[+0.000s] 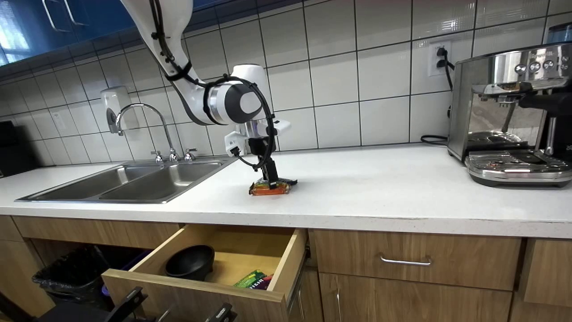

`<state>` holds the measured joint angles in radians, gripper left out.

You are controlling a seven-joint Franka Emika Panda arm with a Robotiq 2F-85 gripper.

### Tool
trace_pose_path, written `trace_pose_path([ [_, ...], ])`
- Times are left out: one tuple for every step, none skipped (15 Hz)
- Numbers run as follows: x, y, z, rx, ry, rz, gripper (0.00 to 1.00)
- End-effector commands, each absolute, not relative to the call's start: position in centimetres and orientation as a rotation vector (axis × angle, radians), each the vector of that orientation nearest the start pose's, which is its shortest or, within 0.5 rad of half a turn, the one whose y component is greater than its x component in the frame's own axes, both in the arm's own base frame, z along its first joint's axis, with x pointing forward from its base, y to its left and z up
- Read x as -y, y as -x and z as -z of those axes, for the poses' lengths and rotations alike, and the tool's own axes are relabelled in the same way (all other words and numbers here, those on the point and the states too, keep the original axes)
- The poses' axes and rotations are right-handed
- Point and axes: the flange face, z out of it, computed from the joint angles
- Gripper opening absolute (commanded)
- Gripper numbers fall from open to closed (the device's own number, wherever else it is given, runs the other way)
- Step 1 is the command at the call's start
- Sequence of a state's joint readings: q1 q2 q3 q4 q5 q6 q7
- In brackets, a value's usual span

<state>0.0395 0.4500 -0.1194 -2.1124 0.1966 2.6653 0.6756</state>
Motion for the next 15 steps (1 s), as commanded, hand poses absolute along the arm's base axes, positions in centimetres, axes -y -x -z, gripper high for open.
trace_pose_path([
  [4.9,-58.7,-21.8,-1.351,2.725,0.114,1.0],
  [4.9,-58.6,-22.2,-1.347,2.72,0.121,1.0],
  [4.8,-58.5,-22.4,-1.345,2.715,0.127,1.0],
  [4.8,-58.5,-22.6,-1.344,2.711,0.131,1.0],
  [4.7,-58.4,-22.8,-1.343,2.707,0.135,1.0],
  [4.7,-58.3,-23.0,-1.343,2.703,0.138,1.0],
  [4.7,-58.1,-23.2,-1.342,2.7,0.141,1.0],
  [4.8,-58.0,-23.4,-1.344,2.695,0.146,1.0],
  [4.8,-57.8,-23.5,-1.345,2.692,0.146,1.0],
  [4.8,-57.6,-23.5,-1.346,2.689,0.144,1.0],
  [4.8,-57.4,-23.6,-1.349,2.684,0.143,1.0],
  [4.8,-57.2,-23.6,-1.352,2.68,0.142,1.0],
  [4.8,-57.0,-23.7,-1.355,2.678,0.141,1.0],
  [4.8,-56.7,-23.7,-1.357,2.677,0.139,1.0],
  [4.9,-56.5,-23.7,-1.36,2.675,0.135,1.0],
])
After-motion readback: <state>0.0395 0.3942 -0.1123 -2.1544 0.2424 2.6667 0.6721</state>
